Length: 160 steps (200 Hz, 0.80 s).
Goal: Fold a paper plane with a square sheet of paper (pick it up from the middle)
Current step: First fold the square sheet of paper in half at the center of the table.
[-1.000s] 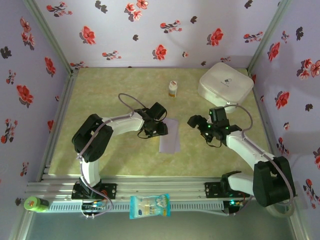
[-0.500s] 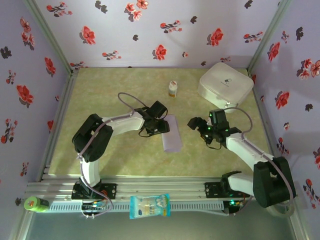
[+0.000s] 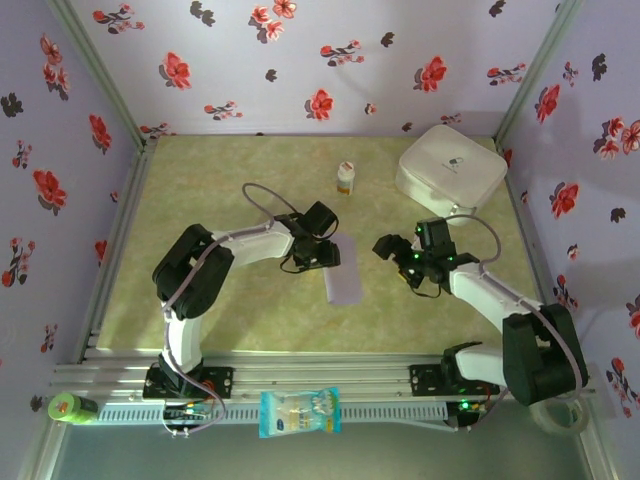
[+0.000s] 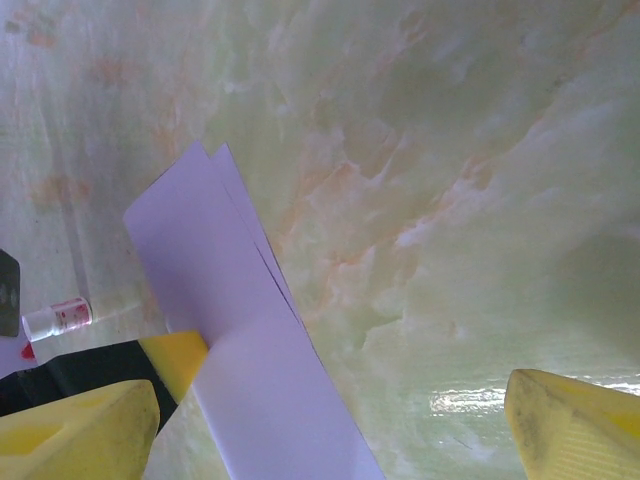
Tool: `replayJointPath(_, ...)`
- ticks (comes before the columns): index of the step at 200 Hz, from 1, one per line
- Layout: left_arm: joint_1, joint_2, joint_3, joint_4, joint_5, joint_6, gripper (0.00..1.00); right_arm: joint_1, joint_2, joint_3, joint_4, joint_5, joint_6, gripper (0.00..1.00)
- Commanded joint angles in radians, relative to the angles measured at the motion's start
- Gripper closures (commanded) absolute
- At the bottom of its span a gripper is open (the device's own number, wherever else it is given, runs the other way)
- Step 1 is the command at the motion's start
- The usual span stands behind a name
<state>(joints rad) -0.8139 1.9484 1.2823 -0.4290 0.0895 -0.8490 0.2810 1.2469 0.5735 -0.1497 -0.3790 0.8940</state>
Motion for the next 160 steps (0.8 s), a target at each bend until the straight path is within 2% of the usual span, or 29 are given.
replayJointPath(1, 0.002, 0.016, 0.023, -0.049, -0.007, 0.067, 0.45, -0.006, 0.014, -0.003, 0.024, -0.024, 0.004, 0.1)
replayJointPath(160, 0.003, 0.023, 0.056, -0.076, -0.002, 0.133, 0.46, -0.004, 0.08, 0.01, 0.07, -0.054, -0.007, 0.12)
